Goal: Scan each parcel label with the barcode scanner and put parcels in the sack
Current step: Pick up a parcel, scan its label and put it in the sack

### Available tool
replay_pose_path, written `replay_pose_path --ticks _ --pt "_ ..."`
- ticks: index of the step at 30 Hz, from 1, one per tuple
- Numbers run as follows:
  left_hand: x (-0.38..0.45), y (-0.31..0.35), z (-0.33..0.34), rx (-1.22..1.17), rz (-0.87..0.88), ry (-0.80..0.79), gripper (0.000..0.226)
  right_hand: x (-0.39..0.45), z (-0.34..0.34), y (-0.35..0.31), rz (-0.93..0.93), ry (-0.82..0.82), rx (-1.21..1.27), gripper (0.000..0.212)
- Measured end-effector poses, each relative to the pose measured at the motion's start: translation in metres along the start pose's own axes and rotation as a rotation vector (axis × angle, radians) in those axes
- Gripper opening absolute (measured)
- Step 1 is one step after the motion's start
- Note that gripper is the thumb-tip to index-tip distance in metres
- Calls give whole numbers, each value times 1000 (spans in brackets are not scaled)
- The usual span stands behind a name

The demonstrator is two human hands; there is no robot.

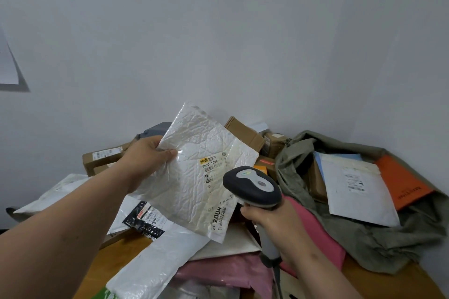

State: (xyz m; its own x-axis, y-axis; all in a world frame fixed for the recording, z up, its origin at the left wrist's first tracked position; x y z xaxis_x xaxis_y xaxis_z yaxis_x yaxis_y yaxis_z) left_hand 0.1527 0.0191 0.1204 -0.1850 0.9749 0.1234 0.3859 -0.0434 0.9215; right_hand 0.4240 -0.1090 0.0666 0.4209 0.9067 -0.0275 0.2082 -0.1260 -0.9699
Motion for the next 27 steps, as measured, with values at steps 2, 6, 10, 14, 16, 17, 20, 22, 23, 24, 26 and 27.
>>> replay_pose_path --ticks 2,6,10,14,16,17,20,22,23,24,26,27 --pt "-3 2 13 -15 -2 -25 10 5 -11 5 19 25 12 11" --pt "-5 0 46 -75 -45 -52 9 18 -37 20 61 85 40 16" --pt "-3 -3 89 -123 -99 -104 8 31 -56 34 103 136 59 25" --pt "6 2 139 -87 -69 -175 8 41 -70 48 157 226 97 18" --pt "8 7 167 -89 -65 -228 9 46 -78 56 174 257 118 13" --pt "6 9 181 -86 -71 -256 9 49 -85 61 182 273 123 11" --pt "-1 13 225 -77 -115 -340 11 60 -108 74 203 311 134 13" --pt "-4 20 255 -62 -111 -388 11 71 -125 82 211 326 147 15" --pt "-5 25 272 -54 -105 -412 11 79 -134 86 213 328 153 15" --pt "-5 28 289 -46 -106 -432 10 88 -144 90 215 330 157 16" --pt "-5 39 325 -42 -111 -469 9 111 -165 103 241 339 157 23" --pt "-3 43 345 -45 -118 -475 9 124 -177 110 257 344 160 23"
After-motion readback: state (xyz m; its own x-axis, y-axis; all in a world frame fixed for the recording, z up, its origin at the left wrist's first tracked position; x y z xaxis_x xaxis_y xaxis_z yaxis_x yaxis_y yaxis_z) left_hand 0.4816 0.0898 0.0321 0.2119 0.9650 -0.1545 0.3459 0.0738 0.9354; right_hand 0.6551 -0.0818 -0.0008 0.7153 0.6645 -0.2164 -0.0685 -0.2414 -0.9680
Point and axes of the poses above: each hand's wrist, its own x-axis towards the middle knuckle, its own z-axis out of the palm, y = z × x, the point moved 9 cm from there along x, towards the middle knuckle, and after that the axes turned 13 degrees about y, right-handed, at the moved point
